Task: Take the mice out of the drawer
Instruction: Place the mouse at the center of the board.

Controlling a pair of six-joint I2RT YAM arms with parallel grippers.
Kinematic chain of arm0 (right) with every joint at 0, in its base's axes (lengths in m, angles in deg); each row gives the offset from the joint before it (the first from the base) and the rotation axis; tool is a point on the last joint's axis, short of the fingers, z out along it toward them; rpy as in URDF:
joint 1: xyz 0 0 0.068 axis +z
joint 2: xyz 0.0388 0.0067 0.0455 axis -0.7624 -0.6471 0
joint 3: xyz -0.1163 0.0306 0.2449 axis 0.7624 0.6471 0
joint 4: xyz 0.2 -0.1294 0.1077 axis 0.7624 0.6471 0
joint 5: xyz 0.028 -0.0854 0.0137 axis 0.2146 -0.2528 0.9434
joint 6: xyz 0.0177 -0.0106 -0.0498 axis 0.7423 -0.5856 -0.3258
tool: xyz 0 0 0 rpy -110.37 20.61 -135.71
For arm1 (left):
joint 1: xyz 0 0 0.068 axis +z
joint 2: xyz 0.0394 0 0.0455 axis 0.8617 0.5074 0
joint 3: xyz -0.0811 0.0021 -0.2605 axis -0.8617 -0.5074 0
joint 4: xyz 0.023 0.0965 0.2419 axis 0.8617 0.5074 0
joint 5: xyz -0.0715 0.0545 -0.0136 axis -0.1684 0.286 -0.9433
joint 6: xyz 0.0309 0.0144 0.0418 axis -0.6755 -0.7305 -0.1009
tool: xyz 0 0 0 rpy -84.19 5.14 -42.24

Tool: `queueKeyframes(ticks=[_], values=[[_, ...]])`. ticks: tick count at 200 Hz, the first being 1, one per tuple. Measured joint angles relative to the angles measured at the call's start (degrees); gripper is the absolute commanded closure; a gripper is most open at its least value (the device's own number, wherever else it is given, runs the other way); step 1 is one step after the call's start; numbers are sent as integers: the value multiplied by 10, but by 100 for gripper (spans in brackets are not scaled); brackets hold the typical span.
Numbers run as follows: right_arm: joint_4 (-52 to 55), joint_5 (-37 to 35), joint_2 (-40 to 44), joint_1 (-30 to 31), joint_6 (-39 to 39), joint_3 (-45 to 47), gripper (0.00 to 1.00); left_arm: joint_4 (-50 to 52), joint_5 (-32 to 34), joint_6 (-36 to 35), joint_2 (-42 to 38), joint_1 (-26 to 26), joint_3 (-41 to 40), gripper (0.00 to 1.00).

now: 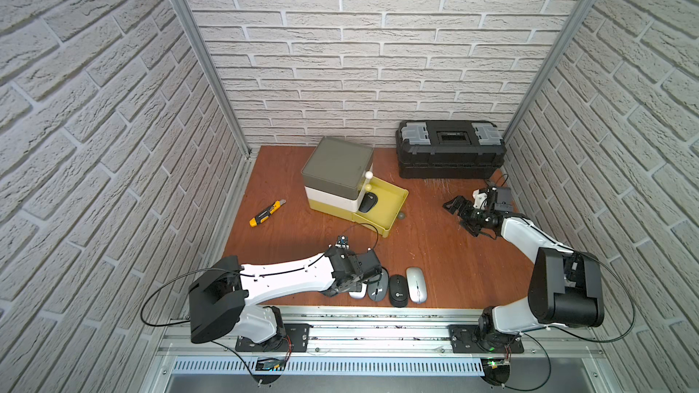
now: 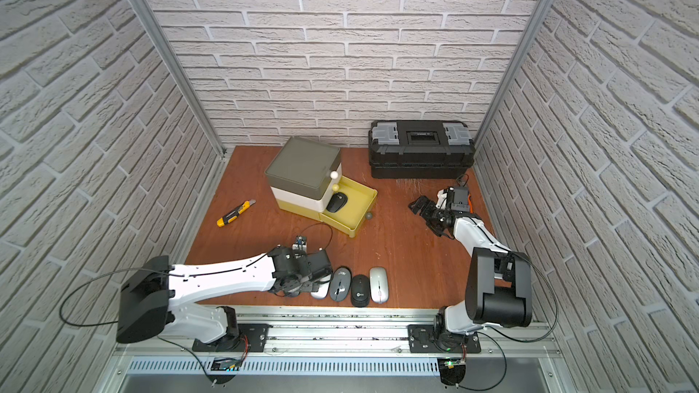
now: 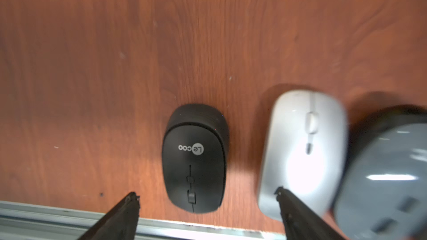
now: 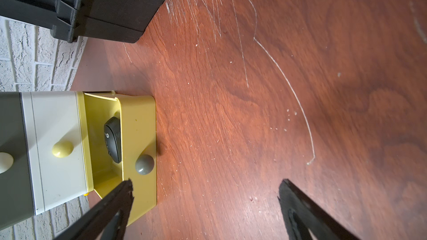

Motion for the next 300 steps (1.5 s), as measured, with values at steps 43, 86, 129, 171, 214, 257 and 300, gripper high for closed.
queueKeyframes(ticks=[43,86,129,171,214,257,300], values=[[0,0,-1,1,-1,0,1,71,25,6,-117,92,-14,4],[0,-3,-1,2,-2,0,1,163,22,16,-118,168,-49,2],[0,-4,-1,2,-2,0,1,146,-4,-2,-40,175,-68,2],[0,-4,-1,2,-2,0,1,76,-29,-16,21,175,-99,2],[0,-4,-1,2,-2,0,1,22,-32,-36,55,175,-96,2],[0,-4,-1,3,-2,0,1,16,-29,-55,61,176,-91,2],[-1,-4,-1,8,-2,0,1,12,-19,-62,60,188,-91,2]])
